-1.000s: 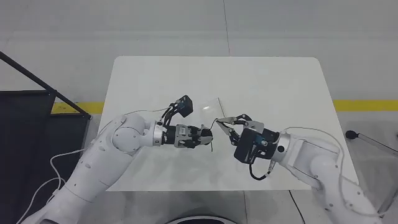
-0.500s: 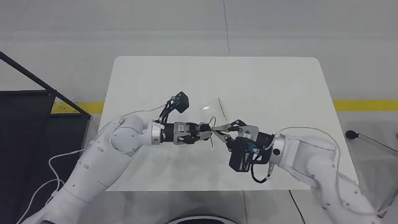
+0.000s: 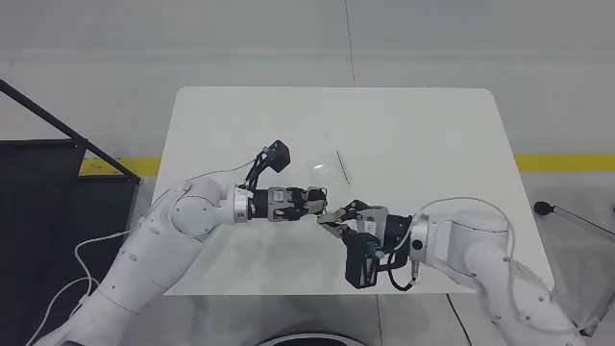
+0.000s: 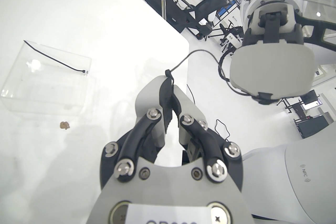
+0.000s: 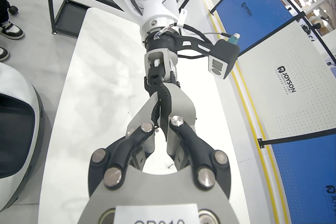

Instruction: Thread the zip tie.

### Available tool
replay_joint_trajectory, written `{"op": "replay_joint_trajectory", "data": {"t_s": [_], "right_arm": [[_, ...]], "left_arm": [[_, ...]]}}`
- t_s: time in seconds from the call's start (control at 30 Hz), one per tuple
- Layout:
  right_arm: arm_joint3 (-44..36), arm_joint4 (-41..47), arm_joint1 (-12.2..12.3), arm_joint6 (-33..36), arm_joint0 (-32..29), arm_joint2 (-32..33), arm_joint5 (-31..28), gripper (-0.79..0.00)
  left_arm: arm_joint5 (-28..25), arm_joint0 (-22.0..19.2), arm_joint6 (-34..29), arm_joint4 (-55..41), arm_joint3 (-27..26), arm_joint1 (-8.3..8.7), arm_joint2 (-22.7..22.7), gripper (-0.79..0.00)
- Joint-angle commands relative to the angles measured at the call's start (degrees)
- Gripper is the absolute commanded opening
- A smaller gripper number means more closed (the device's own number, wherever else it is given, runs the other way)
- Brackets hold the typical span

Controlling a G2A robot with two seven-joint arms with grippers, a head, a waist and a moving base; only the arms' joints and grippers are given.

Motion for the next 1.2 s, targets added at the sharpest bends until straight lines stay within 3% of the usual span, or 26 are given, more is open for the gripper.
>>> {"op": "replay_joint_trajectory", "data": {"t_s": [0.0, 0.3, 0.47, 0.8, 1.17], "right_arm": [[0.1, -0.4, 0.0, -0.8, 0.3, -0.2, -1.1, -0.785], [0.9, -1.2, 0.1, -0.7, 1.1, -0.8, -3.4, -0.785], [1.7, 1.0, -0.2, 0.4, 1.4, -0.7, -1.6, -0.785], [1.4, 4.4, -0.3, -1.7, -1.1, 2.4, 7.0, -0.785], [-0.8, 0.7, -0.6, -3.7, -5.4, 4.1, 17.8, -0.785]], "left_arm": [[0.2, 0.0, 0.1, 0.0, 0.0, 0.0, 0.0, -0.785], [0.3, 0.1, 0.3, 0.3, -0.2, 0.03, 0.0, -0.785], [-0.2, 0.1, 0.3, 0.7, -0.3, 0.07, 0.0, -0.785], [-0.6, -0.1, -0.2, 1.4, -0.2, 0.09, 0.4, -0.785], [-0.9, -0.5, -0.8, 1.7, -0.4, 0.08, 1.0, -0.785]]}}
